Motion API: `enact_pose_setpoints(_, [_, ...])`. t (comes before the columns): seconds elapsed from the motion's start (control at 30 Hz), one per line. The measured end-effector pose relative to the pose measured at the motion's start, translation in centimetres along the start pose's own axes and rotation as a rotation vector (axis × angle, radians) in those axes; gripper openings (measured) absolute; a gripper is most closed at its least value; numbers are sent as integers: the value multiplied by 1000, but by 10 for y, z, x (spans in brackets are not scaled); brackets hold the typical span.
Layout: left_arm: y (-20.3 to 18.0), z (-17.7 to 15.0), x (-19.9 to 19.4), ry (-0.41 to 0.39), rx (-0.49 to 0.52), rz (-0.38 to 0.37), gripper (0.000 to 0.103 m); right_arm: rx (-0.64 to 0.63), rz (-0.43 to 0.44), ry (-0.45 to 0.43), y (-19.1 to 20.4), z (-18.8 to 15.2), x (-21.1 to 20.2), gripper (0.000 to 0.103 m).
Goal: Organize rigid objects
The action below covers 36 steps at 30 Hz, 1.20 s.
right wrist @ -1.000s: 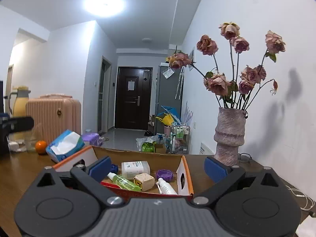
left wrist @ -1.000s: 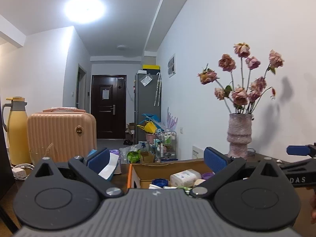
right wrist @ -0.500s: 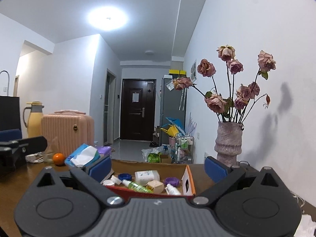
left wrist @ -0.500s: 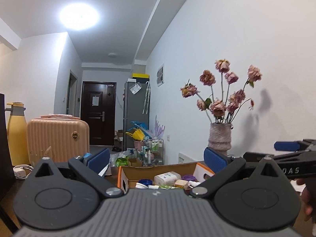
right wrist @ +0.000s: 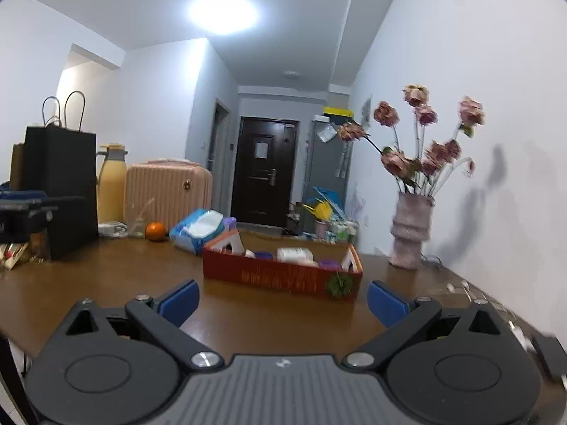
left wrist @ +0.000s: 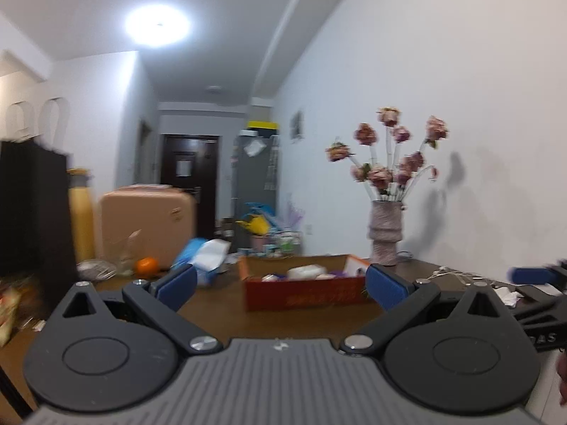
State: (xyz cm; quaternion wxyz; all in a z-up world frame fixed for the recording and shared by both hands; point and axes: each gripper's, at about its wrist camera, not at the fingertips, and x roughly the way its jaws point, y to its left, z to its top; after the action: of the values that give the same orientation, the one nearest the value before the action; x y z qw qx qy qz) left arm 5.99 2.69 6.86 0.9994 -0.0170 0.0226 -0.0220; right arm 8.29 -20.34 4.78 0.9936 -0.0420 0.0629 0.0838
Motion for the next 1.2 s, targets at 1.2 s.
enact_pose_setpoints(1.2, [-3, -49, -69, 19, 78, -25, 103, 78, -11, -3, 33, -35, -79, 103])
